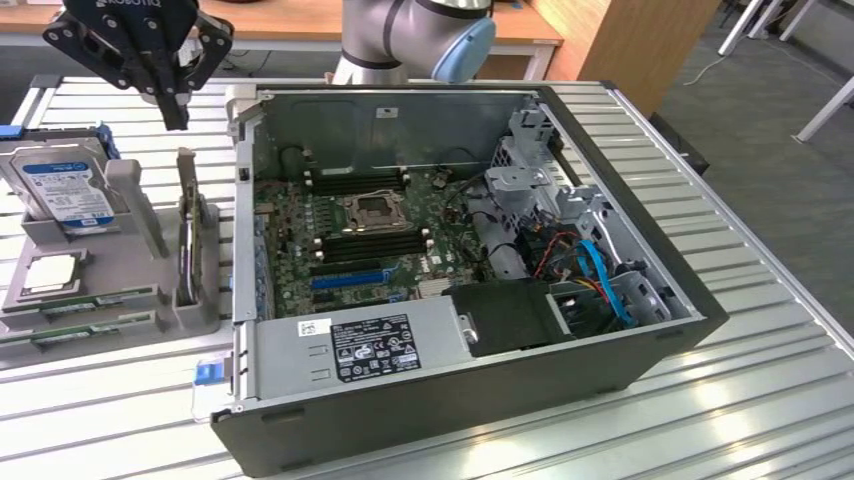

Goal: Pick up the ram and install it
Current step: 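Reach for the ram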

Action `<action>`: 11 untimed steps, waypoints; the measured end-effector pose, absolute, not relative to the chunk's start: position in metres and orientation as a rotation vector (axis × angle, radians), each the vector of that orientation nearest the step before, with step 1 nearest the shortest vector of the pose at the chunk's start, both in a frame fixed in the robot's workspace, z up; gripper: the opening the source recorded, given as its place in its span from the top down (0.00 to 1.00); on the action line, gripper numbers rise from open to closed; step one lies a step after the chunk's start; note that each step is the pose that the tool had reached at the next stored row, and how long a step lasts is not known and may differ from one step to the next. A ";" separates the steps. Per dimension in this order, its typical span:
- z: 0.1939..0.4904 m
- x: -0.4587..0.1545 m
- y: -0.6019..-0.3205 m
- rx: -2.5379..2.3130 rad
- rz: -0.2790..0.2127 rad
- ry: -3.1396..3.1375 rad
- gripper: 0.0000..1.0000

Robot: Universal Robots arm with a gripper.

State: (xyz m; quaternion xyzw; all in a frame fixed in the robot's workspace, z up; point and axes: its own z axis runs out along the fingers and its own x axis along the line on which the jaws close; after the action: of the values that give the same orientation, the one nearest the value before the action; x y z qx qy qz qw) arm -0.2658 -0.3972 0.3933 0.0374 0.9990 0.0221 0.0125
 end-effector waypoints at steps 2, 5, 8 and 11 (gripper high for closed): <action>0.393 -0.268 -0.397 0.117 0.069 3.114 0.90; 0.393 -0.271 -0.397 0.117 0.069 3.114 0.90; 0.393 -0.273 -0.397 0.117 0.069 3.114 0.90; 0.393 -0.276 -0.396 0.117 0.069 3.114 0.90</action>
State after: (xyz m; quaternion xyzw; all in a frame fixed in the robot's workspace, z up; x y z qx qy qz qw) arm -0.2763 -0.3965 0.3933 0.0374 0.9990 0.0221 0.0125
